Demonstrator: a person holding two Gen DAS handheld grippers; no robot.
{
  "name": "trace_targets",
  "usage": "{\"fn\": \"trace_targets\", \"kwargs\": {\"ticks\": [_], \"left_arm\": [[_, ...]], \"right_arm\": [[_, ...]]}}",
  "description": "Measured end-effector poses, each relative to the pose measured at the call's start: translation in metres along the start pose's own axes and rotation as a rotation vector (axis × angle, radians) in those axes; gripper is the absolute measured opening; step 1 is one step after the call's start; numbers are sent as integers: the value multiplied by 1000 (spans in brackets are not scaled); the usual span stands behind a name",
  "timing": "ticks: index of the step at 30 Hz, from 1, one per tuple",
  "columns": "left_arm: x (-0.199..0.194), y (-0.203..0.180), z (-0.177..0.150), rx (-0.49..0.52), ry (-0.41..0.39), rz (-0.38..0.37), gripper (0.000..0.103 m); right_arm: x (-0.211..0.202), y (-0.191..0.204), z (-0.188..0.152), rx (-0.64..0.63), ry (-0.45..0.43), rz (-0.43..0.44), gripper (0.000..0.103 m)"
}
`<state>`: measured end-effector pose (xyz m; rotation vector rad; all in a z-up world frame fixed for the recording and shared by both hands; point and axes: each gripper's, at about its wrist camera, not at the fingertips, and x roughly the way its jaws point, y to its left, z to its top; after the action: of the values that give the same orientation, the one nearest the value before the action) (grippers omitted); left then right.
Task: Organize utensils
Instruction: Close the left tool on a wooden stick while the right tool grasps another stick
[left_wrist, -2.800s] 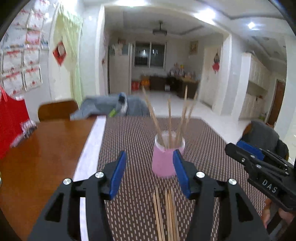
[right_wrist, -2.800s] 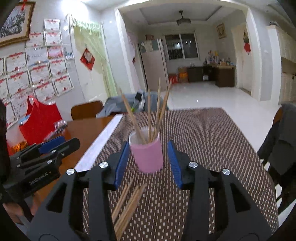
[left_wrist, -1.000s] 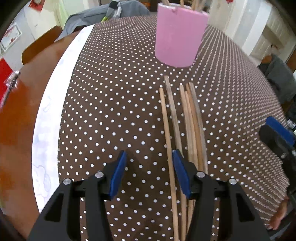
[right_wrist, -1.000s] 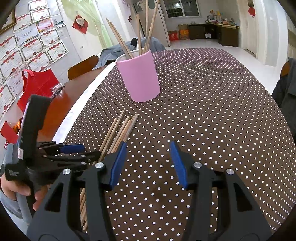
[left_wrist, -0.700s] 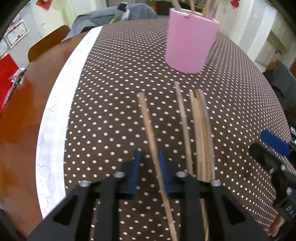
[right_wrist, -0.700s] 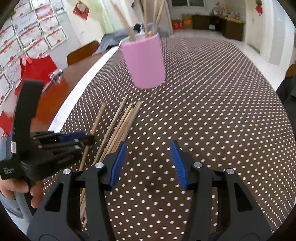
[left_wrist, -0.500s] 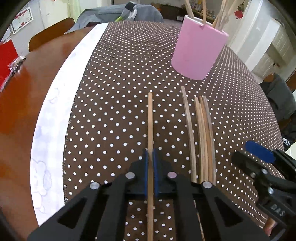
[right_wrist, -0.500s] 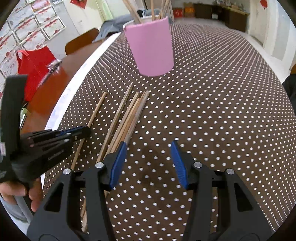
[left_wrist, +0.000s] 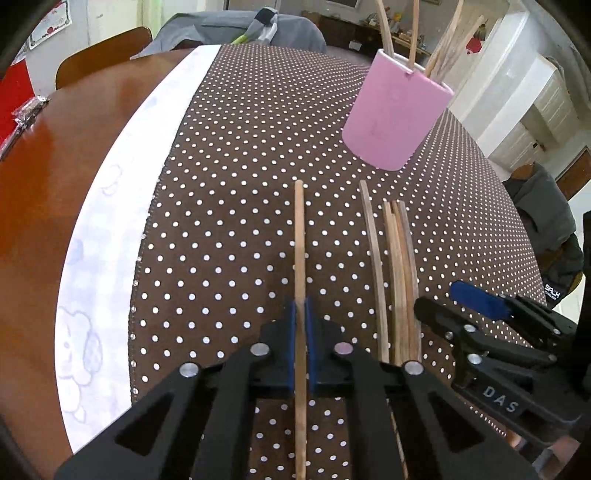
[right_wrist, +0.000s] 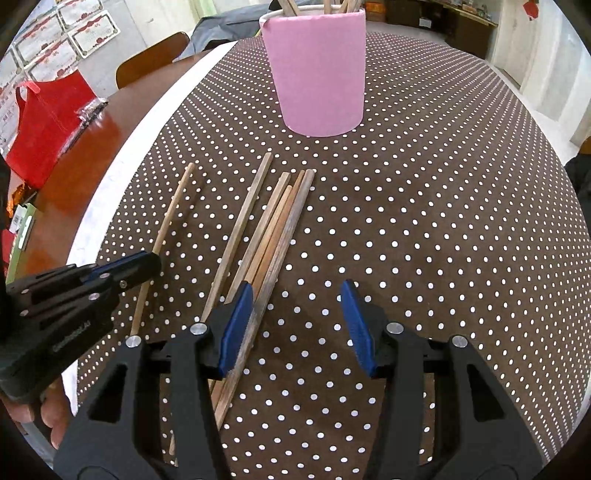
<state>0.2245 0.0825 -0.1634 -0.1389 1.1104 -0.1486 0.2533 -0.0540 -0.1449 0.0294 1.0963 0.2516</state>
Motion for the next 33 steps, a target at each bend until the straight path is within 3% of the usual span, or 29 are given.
{"fn": "trace_targets", "kwargs": {"ticks": [23, 24, 28, 33], "left_arm": [[7, -1, -1, 4, 17, 2, 6], [7, -1, 0, 4, 18, 2, 6], [7, -4, 1, 5, 20, -2, 6], [3, -6, 4, -3, 7, -17, 6]], "right_arm": [[18, 22, 8, -95, 36, -107, 52], [19, 26, 9, -107, 35, -121, 50], [20, 26, 13, -117, 34, -116, 20], [16, 7, 14, -85, 21, -79, 8]]}}
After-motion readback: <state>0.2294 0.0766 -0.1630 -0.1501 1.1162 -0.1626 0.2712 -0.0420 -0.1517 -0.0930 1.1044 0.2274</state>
